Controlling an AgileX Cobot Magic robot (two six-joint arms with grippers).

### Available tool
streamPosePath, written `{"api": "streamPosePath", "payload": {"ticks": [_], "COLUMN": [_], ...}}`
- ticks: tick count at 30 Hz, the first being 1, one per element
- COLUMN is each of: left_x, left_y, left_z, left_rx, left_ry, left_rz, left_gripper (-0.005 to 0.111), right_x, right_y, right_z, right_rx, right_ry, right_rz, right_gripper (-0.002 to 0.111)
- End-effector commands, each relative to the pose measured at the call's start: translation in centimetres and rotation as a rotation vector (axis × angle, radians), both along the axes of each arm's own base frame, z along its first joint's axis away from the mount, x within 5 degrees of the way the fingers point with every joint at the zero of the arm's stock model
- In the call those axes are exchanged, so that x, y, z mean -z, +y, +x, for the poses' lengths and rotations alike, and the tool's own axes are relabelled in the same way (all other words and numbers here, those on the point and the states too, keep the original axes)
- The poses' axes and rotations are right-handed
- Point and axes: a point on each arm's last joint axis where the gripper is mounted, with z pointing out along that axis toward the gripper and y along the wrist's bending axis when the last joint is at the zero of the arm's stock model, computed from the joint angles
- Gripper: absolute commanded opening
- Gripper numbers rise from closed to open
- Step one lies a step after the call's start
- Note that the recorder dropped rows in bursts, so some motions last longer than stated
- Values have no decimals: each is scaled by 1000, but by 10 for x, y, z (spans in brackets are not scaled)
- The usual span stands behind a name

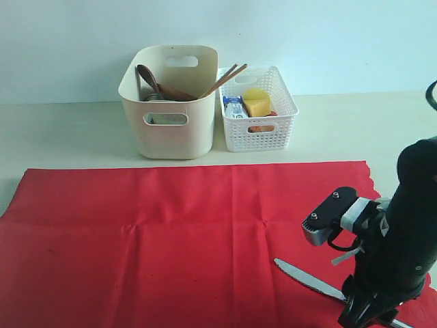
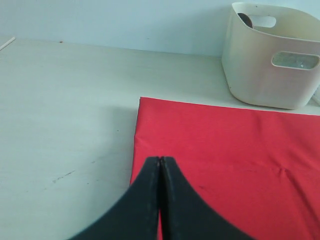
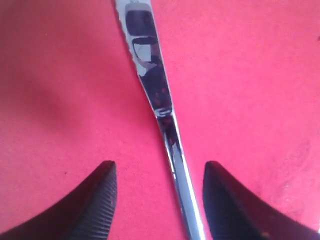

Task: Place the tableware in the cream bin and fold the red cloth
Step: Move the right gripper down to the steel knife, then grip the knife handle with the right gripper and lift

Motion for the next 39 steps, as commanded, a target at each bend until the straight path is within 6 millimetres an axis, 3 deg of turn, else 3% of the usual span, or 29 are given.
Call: {"api": "streamPosePath", "payload": {"ticks": [1,7,14,24,29,32,36,39], "left_x": [0,0,0,0,0,0,0,0], "left_y": [0,0,0,0,0,0,0,0], "left_z": [0,0,0,0,0,0,0,0], "left_rx": [-1,-1,-1,-1,-1,-1,-1,-1], "left_ry": [-13,-13,-13,-13,-13,-13,-13,-13], "left_rz": [1,1,1,-1,-1,1,-1,-1], "left_gripper": [0,0,0,0,0,0,0,0], "right_x": [16,33,38,9,-26,-75,-123,-152], "right_y": [1,3,0,3,6,15,32,51], "right_z": [6,8,8,23,20,19,28,42], "right_rx": [-1,1,-34,64,130,215,282,238], "right_ry": [6,32,54,65,-57,-300,-556,-584], "right_rz": [-3,-17,-53,-109,3,267,644,836], "right_gripper": [50,46,0,0,0,0,0,0]}}
